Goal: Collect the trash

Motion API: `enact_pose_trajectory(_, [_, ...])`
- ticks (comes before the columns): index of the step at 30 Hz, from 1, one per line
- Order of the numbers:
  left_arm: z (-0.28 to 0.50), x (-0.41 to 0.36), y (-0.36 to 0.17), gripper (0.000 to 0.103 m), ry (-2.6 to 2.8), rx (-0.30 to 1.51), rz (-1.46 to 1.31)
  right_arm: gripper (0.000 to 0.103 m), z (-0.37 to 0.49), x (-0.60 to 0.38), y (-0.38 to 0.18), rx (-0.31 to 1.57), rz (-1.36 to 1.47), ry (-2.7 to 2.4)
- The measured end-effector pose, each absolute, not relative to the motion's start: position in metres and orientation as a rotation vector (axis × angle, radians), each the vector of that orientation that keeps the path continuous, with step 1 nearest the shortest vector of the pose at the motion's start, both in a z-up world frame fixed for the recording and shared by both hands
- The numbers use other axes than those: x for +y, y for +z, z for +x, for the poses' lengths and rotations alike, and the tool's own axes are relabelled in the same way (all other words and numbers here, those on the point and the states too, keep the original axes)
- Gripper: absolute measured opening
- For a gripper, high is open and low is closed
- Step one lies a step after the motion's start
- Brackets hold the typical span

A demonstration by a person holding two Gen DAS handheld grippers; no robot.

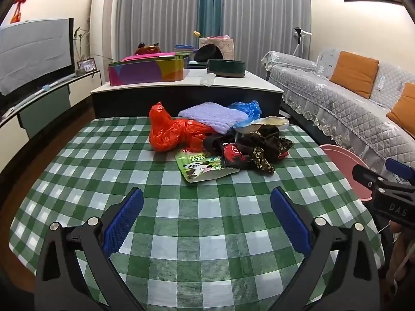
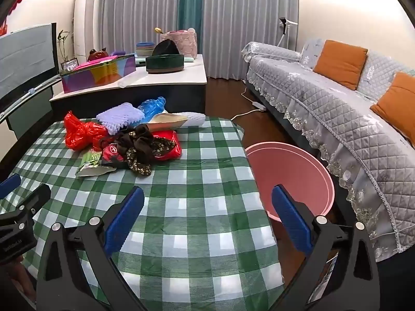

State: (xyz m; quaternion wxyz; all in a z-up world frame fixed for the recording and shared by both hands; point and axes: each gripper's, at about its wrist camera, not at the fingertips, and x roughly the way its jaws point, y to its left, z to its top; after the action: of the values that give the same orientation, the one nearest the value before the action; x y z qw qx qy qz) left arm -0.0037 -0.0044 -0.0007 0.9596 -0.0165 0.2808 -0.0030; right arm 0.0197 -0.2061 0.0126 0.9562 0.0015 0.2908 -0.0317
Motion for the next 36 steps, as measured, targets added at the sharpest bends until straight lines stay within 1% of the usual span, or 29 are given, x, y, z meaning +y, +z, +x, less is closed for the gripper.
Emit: enact_pose_trajectory(36, [-0.0019,-0.0086,-0.0005,0.095,-0.010,0.561,-0.033,0.098,0.0227,-0.2110,0.0131,0.587,0.018,-0.075])
